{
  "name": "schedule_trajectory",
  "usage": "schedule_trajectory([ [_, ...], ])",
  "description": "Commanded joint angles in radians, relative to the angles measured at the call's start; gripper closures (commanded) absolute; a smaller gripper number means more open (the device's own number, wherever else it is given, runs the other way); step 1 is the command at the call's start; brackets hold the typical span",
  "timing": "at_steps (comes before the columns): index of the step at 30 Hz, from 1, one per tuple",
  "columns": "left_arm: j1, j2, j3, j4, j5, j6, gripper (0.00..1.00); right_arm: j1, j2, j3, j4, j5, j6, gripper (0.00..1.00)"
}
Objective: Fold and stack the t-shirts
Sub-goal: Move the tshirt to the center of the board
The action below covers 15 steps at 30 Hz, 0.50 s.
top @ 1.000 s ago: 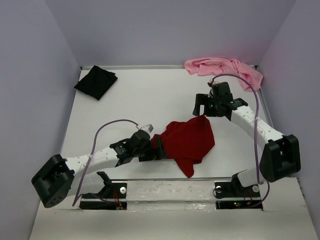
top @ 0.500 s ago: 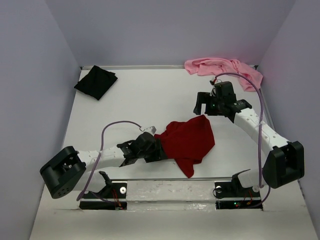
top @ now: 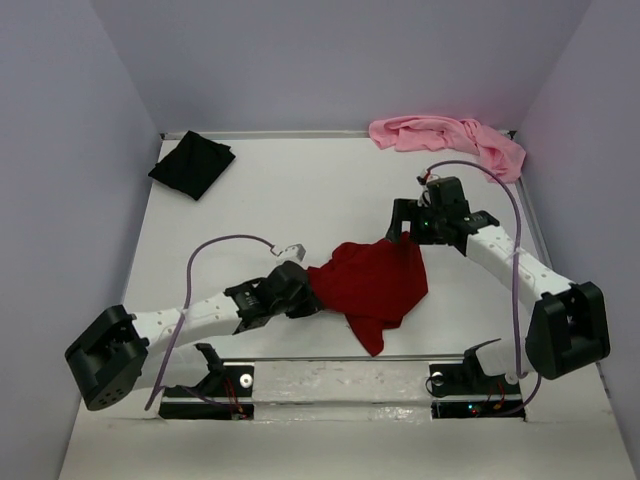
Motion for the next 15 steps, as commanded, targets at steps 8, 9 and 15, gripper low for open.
schedule_trajectory([
  [8,-0.004,-0.004,0.394,-0.226,-0.292,0.186,1.00,-0.001,-0.201,-0.252,0.132,-0.187,0.094,0.00],
  [9,-0.006,0.007,0.438,-0.227,-0.309,0.197,1.00,-0.001,-0.270,-0.255,0.101,-0.154,0.091,0.00],
  [15,0.005,0.096,0.599,-0.221,-0.338,0.266,1.00,-0.001,-0.427,-0.255,0.029,-0.098,0.113,0.00],
])
